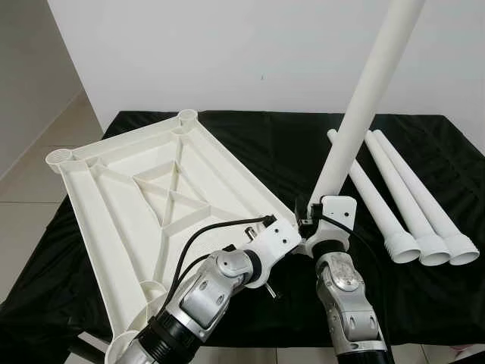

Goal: Building children table

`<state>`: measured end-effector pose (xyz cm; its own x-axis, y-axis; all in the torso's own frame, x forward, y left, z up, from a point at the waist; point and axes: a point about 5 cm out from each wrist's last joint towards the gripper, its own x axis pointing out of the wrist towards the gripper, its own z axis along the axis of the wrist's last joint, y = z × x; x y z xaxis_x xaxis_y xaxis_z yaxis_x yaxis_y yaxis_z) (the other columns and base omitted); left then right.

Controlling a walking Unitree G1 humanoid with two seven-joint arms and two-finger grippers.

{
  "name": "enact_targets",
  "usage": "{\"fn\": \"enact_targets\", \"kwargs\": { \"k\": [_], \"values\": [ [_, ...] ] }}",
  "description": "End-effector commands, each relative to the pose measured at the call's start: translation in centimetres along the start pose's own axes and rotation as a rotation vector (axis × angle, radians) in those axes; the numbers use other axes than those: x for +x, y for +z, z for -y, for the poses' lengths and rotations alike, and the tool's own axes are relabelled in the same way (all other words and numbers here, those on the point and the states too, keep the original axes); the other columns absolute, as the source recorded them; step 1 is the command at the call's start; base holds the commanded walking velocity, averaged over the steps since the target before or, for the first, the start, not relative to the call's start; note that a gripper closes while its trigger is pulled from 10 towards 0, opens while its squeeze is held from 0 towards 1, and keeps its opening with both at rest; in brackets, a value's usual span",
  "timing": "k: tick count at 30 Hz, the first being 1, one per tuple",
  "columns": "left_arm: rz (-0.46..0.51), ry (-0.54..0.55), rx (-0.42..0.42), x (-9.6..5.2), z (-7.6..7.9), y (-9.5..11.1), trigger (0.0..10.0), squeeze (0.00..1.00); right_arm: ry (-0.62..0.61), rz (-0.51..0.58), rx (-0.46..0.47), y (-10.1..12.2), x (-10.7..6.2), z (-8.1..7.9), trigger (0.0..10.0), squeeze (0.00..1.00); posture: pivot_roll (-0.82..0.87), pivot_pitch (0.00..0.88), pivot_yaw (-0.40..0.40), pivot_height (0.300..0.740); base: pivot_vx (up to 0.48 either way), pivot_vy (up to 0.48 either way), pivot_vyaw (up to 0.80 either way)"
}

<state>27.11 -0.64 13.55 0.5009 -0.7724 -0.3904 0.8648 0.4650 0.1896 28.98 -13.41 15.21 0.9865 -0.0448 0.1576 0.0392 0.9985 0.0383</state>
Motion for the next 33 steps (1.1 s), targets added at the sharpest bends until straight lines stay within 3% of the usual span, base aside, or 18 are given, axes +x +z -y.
{"fn": "enact_targets", "kwargs": {
  "k": [1, 2, 7, 11, 12, 13, 14, 19, 23, 26, 31, 33],
  "values": [
    [0.016, -0.017, 0.018, 0.1, 0.1, 0.0, 10.0, 0.00, -0.048, -0.009, 0.013, -0.1, 0.1, 1.0, 10.0, 0.60, -0.16, 0.007, 0.052, 0.740, 0.000, 0.000, 0.00],
    [0.017, -0.017, 0.019, 0.1, 0.1, 0.0, 10.0, 0.00, -0.040, -0.006, 0.012, 0.0, 0.1, 1.0, 10.0, 1.00, -0.16, 0.005, 0.051, 0.740, 0.000, 0.000, 0.00],
    [0.019, -0.014, 0.021, 0.1, 0.1, 0.0, 10.0, 0.00, -0.014, 0.014, 0.014, 0.3, 0.1, 1.0, 10.0, 1.00, -0.16, 0.000, 0.049, 0.740, 0.000, 0.000, 0.00],
    [0.020, -0.015, 0.020, 0.1, 0.1, 0.1, 10.0, 0.00, 0.102, 0.009, 0.037, 0.4, 0.1, 0.4, 10.0, 1.00, -0.16, 0.000, 0.049, 0.740, 0.000, 0.000, 0.00],
    [0.020, -0.015, 0.021, 0.1, 0.1, 0.1, 10.0, 0.00, 0.107, 0.008, 0.038, 0.3, 0.1, 0.4, 10.0, 0.96, -0.16, 0.000, 0.049, 0.740, 0.000, 0.000, 0.00],
    [0.019, -0.014, 0.022, 0.1, 0.0, 0.1, 10.0, 0.00, 0.152, 0.006, 0.040, 0.4, 0.1, 0.4, 10.0, 0.00, -0.16, 0.000, 0.054, 0.740, 0.000, 0.000, 0.00],
    [0.019, -0.013, 0.025, 0.0, -0.1, 0.1, 10.0, 0.00, 0.237, 0.007, 0.033, 0.4, 0.1, 0.5, 10.0, 0.00, -0.16, 0.000, 0.054, 0.740, 0.000, 0.000, 0.00],
    [0.019, -0.011, 0.027, 0.0, -0.1, 0.1, 10.0, 0.00, 0.336, -0.005, 0.022, 0.4, 0.1, 0.6, 10.0, 0.00, -0.15, 0.001, 0.055, 0.740, 0.000, 0.000, 0.00],
    [0.020, -0.005, 0.023, 0.0, -0.3, 0.2, 10.0, 0.00, 0.505, -0.030, 0.012, 0.5, 0.3, 1.5, 10.0, 0.00, -0.15, 0.010, 0.056, 0.740, 0.000, 0.000, 0.00],
    [0.020, -0.004, 0.023, -0.1, -0.3, 0.2, 10.0, 0.00, 0.525, -0.035, 0.011, 0.5, 0.3, 1.7, 10.0, 0.00, -0.15, 0.011, 0.055, 0.740, 0.000, 0.000, 0.00],
    [0.019, 0.010, 0.017, -0.2, -0.6, 0.1, 10.0, 0.00, 0.639, -0.057, -0.055, 0.9, 1.3, 4.5, 10.0, 0.00, -0.14, 0.017, 0.053, 0.740, 0.000, 0.000, 0.00],
    [0.019, 0.011, 0.017, -0.2, -0.6, 0.1, 10.0, 0.00, 0.651, -0.059, -0.077, 0.9, 1.4, 4.9, 10.0, 0.00, -0.14, 0.017, 0.053, 0.740, 0.000, 0.000, 0.00]
  ]
}}
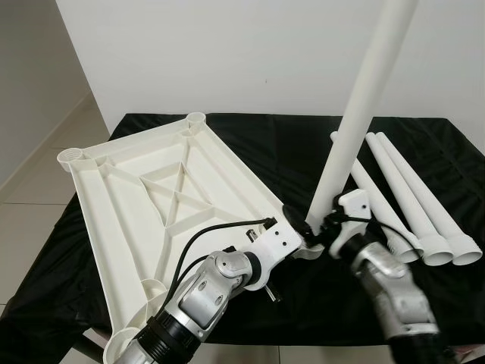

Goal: Building children table

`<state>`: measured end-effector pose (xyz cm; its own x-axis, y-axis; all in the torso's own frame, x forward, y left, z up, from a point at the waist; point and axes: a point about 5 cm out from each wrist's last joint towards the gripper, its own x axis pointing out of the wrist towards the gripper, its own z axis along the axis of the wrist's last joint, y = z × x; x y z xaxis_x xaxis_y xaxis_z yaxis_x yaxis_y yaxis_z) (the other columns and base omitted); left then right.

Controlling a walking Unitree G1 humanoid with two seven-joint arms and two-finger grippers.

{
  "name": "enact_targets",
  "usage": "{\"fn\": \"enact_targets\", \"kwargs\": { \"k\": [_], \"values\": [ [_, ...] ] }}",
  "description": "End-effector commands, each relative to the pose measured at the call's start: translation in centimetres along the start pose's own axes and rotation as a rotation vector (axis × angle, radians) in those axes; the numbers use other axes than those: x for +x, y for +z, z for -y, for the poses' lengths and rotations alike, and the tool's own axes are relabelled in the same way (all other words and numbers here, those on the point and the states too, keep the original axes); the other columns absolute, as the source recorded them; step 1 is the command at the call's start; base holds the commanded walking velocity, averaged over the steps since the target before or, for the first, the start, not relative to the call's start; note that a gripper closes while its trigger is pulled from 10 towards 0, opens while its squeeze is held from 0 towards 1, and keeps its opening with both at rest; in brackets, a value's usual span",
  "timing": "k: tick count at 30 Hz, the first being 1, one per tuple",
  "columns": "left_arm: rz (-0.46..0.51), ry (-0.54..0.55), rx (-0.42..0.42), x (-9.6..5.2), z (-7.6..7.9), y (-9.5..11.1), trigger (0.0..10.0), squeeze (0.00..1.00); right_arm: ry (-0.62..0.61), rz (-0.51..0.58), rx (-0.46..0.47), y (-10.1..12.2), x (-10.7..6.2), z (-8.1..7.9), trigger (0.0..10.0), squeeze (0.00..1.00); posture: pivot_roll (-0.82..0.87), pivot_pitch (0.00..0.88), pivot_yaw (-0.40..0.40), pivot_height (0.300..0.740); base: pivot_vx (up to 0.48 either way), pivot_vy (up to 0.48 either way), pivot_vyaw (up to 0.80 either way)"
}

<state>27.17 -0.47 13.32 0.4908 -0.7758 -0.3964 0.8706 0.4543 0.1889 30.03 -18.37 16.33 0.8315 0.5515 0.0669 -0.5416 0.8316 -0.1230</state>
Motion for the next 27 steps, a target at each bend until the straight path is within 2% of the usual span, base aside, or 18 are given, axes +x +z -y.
{"fn": "enact_targets", "kwargs": {
  "k": [1, 6, 12, 21, 24, 25, 27],
  "values": [
    [0.023, 0.024, 0.012, -0.2, -0.5, 0.4, 10.0, 0.00, 0.038, -0.011, 0.011, -0.2, -0.2, 0.7, 10.0, 0.00, -0.14, 0.019, 0.053, 0.740, 0.000, 0.000, 0.00],
    [0.023, 0.025, 0.011, -0.2, -0.6, 0.4, 10.0, 0.00, 0.134, -0.054, 0.039, -0.5, -0.9, 1.8, 10.0, 0.00, -0.14, 0.020, 0.054, 0.740, 0.000, 0.000, 0.00],
    [0.023, 0.022, 0.011, -0.2, -0.5, 0.4, 10.0, 0.00, 0.165, -0.067, 0.027, -0.6, -1.0, 2.4, 10.0, 0.00, -0.14, 0.024, 0.055, 0.740, 0.000, 0.000, 0.00],
    [0.023, 0.020, 0.010, -0.2, -0.4, 0.4, 10.0, 0.00, 0.180, -0.068, 0.029, -0.8, -0.8, 2.5, 10.0, 0.00, -0.14, 0.029, 0.056, 0.740, 0.000, 0.000, 0.00],
    [0.022, 0.017, 0.008, -0.2, -0.3, 0.4, 10.0, 0.00, 0.211, -0.056, 0.044, -0.9, -0.2, 2.1, 10.0, 0.00, -0.14, 0.034, 0.056, 0.740, 0.000, 0.000, 0.00],
    [0.023, 0.018, 0.008, -0.2, -0.3, 0.4, 10.0, 0.00, 0.216, -0.055, 0.044, -1.0, -0.2, 2.0, 8.1, 0.00, -0.13, 0.034, 0.054, 0.740, 0.000, 0.000, 0.00],
    [0.023, 0.019, 0.008, -0.2, -0.3, 0.4, 10.0, 0.00, 0.223, -0.054, 0.045, -1.0, -0.1, 2.0, 8.1, 0.00, -0.13, 0.034, 0.054, 0.740, 0.000, 0.000, 0.00]
  ]
}}
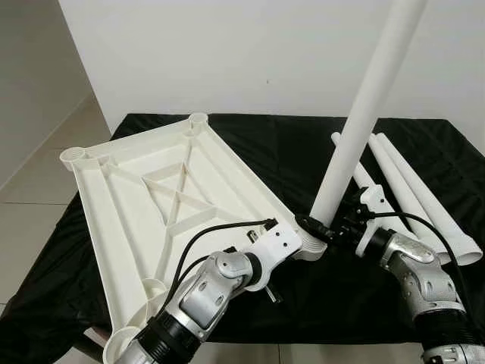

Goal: Building children table

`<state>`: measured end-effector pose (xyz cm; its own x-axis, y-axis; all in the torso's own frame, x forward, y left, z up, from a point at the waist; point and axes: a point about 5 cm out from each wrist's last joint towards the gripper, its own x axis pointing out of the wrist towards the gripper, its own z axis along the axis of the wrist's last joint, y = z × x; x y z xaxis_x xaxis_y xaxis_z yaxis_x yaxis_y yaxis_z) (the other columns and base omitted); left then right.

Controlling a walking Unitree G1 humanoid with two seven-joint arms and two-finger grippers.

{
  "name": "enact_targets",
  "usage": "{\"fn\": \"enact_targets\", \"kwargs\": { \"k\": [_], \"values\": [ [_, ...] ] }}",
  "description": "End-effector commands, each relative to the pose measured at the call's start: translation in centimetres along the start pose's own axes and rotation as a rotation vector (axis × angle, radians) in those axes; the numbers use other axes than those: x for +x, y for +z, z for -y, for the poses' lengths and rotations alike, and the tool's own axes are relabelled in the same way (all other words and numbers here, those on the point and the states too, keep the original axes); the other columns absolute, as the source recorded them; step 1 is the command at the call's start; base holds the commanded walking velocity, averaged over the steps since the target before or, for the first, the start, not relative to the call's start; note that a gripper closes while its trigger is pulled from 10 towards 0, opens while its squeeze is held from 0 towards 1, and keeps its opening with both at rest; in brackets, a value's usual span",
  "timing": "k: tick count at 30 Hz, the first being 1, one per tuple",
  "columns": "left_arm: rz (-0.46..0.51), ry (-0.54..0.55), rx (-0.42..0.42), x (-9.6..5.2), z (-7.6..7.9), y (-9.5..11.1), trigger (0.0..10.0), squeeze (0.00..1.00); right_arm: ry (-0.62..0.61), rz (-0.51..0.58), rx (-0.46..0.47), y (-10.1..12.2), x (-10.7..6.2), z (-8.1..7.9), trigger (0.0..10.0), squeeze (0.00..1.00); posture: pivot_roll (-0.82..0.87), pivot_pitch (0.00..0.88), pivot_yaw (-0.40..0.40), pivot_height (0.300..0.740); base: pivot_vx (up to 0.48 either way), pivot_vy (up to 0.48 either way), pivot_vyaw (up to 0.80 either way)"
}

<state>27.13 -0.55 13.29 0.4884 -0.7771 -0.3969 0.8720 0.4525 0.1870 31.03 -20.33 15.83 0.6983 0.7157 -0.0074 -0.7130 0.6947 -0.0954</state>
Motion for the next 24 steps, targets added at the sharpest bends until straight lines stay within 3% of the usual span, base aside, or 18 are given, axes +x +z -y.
{"fn": "enact_targets", "kwargs": {
  "k": [1, 13, 14, 17, 18, 19, 20, 24],
  "values": [
    [0.023, 0.023, 0.008, -0.3, -0.4, 0.4, 10.0, 0.00, 0.009, -0.002, 0.015, -0.3, 0.2, -0.1, 0.0, 0.00, -0.13, 0.035, 0.050, 0.740, 0.000, 0.000, 0.00],
    [0.022, 0.025, 0.002, -0.3, -0.3, 0.3, 10.0, 0.00, 0.012, 0.015, 0.042, -0.4, -0.1, -0.8, 0.0, 0.00, -0.14, 0.040, 0.042, 0.740, 0.000, 0.000, 0.00],
    [0.023, 0.024, 0.001, -0.3, -0.2, 0.3, 10.0, 0.00, -0.012, 0.026, 0.042, -0.3, -0.2, -1.2, 0.9, 0.00, -0.14, 0.042, 0.042, 0.740, 0.000, 0.000, 0.00],
    [0.023, 0.024, 0.001, -0.3, -0.2, 0.3, 10.0, 0.00, -0.016, 0.034, 0.050, -0.3, -0.2, -1.4, 1.3, 0.00, -0.14, 0.042, 0.042, 0.740, 0.000, 0.000, 0.00],
    [0.023, 0.024, 0.001, -0.3, -0.2, 0.3, 10.0, 0.00, -0.026, 0.041, 0.052, -0.3, -0.2, -1.6, 3.1, 0.00, -0.14, 0.042, 0.041, 0.740, 0.000, 0.000, 0.00],
    [0.023, 0.024, 0.001, -0.3, -0.2, 0.3, 10.0, 0.00, -0.026, 0.041, 0.052, -0.3, -0.2, -1.6, 3.1, 0.00, -0.14, 0.042, 0.041, 0.740, 0.000, 0.000, 0.00],
    [0.023, 0.024, 0.001, -0.3, -0.2, 0.3, 10.0, 0.00, -0.036, 0.045, 0.054, -0.2, -0.2, -1.8, 10.0, 0.00, -0.14, 0.042, 0.041, 0.740, 0.000, 0.000, 0.00],
    [0.023, 0.023, 0.000, -0.3, -0.1, 0.3, 10.0, 0.00, -0.079, 0.064, 0.054, -0.1, 0.0, -2.4, 10.0, 0.00, -0.14, 0.041, 0.038, 0.740, 0.000, 0.000, 0.00]
  ]
}}
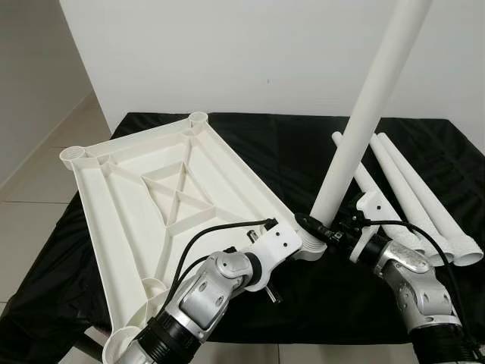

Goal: Building children table

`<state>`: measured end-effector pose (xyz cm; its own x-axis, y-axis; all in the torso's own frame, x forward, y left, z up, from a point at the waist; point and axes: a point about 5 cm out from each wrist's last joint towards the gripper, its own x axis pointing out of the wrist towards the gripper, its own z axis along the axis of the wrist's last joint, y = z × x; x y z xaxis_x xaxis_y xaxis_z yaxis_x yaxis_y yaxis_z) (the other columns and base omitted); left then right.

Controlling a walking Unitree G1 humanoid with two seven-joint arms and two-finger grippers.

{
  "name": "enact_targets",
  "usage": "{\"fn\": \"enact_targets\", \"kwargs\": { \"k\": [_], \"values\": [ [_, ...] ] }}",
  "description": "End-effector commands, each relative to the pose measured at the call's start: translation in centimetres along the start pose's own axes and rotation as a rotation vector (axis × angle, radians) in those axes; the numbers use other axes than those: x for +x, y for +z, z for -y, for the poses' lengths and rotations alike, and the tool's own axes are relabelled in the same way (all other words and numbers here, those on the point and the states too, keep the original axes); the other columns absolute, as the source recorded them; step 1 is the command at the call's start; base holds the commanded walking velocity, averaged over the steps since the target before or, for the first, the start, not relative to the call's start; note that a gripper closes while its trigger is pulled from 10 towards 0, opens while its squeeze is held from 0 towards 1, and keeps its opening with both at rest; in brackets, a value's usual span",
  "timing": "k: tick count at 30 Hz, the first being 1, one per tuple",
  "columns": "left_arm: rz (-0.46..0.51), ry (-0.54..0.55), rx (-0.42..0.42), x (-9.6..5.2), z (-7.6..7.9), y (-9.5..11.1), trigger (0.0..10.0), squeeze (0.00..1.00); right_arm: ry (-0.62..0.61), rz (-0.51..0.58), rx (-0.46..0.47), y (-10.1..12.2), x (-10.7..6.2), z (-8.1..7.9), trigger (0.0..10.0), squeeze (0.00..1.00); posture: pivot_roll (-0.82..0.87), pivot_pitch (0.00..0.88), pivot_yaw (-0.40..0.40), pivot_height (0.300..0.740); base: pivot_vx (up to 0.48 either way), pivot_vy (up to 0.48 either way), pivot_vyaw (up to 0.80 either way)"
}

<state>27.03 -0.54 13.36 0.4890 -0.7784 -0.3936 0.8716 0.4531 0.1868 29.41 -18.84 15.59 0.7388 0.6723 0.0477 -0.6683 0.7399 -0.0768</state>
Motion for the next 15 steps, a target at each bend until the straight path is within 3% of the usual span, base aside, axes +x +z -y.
{"fn": "enact_targets", "kwargs": {
  "k": [1, 6, 9, 15],
  "values": [
    [0.018, 0.022, 0.000, -0.2, -0.2, 0.2, 10.0, 0.00, -0.046, 0.026, 0.034, 0.0, 0.2, -0.5, 10.0, 0.00, -0.14, 0.040, 0.038, 0.740, 0.000, 0.000, 0.00],
    [0.018, 0.022, 0.001, -0.2, -0.1, 0.2, 10.0, 0.00, -0.114, 0.053, 0.032, 0.3, 0.6, -0.8, 10.0, 0.00, -0.14, 0.038, 0.035, 0.740, 0.000, 0.000, 0.00],
    [0.017, 0.022, 0.000, -0.2, -0.2, 0.1, 10.0, 0.00, -0.264, 0.089, 0.026, 0.8, 1.3, -1.2, 10.0, 0.00, -0.14, 0.036, 0.032, 0.740, 0.000, 0.000, 0.00],
    [0.018, 0.024, 0.000, -0.2, -0.2, 0.1, 10.0, 0.00, -0.347, 0.124, 0.023, 1.1, 1.6, -1.5, 10.0, 0.00, -0.13, 0.030, 0.027, 0.740, 0.000, 0.000, 0.00]
  ]
}}
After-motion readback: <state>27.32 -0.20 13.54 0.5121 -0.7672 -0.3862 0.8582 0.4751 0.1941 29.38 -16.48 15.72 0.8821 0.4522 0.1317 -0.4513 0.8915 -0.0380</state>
